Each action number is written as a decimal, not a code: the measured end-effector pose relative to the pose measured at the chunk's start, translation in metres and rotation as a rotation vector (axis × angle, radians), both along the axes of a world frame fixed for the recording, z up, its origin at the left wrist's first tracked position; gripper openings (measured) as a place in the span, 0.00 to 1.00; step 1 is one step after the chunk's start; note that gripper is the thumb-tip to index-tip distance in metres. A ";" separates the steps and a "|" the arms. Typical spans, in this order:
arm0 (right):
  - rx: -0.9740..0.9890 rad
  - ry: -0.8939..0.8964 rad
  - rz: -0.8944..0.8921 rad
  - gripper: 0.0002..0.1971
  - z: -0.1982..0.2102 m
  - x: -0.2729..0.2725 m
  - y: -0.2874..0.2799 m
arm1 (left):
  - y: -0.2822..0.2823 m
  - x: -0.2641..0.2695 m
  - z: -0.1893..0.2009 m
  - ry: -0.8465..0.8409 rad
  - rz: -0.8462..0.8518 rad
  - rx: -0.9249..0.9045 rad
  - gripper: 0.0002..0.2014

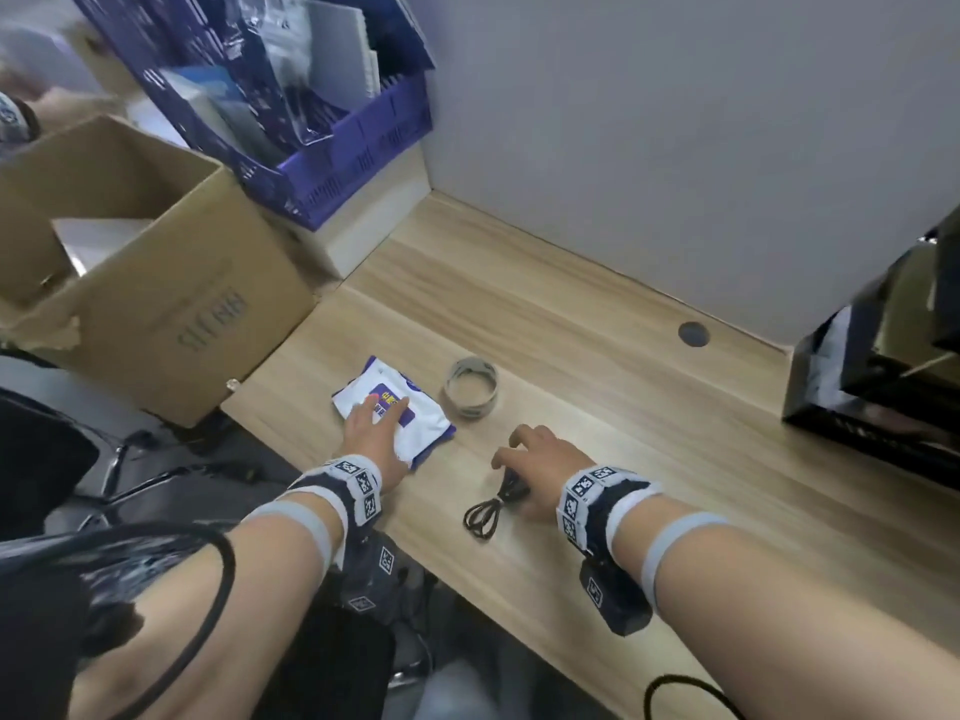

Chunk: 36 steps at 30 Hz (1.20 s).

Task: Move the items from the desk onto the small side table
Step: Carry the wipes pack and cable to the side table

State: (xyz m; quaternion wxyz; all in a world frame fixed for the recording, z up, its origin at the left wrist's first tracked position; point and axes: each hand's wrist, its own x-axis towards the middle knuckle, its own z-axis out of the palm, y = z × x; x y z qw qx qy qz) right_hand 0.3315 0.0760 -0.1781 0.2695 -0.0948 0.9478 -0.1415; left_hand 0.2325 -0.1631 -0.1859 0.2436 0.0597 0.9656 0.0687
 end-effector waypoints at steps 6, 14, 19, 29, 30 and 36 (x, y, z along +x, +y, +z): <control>0.141 0.043 0.060 0.18 -0.027 -0.010 -0.031 | -0.020 -0.018 -0.021 -0.070 -0.101 -0.102 0.53; 0.161 0.017 -0.077 0.14 -0.023 -0.019 -0.037 | -0.030 -0.036 -0.015 0.267 -0.352 -0.146 0.40; 0.035 -0.079 -0.369 0.08 -0.013 -0.015 -0.029 | -0.020 -0.030 -0.009 0.053 -0.417 -0.063 0.39; -0.051 0.053 -0.768 0.08 0.015 -0.004 0.000 | 0.010 -0.030 0.026 -0.421 -0.250 0.412 0.41; -0.063 0.055 -0.803 0.11 0.015 -0.005 0.000 | 0.013 -0.033 0.028 -0.422 -0.252 0.441 0.39; -0.190 0.049 -0.973 0.13 0.008 0.006 -0.003 | 0.038 -0.056 0.028 -0.290 -0.192 0.515 0.27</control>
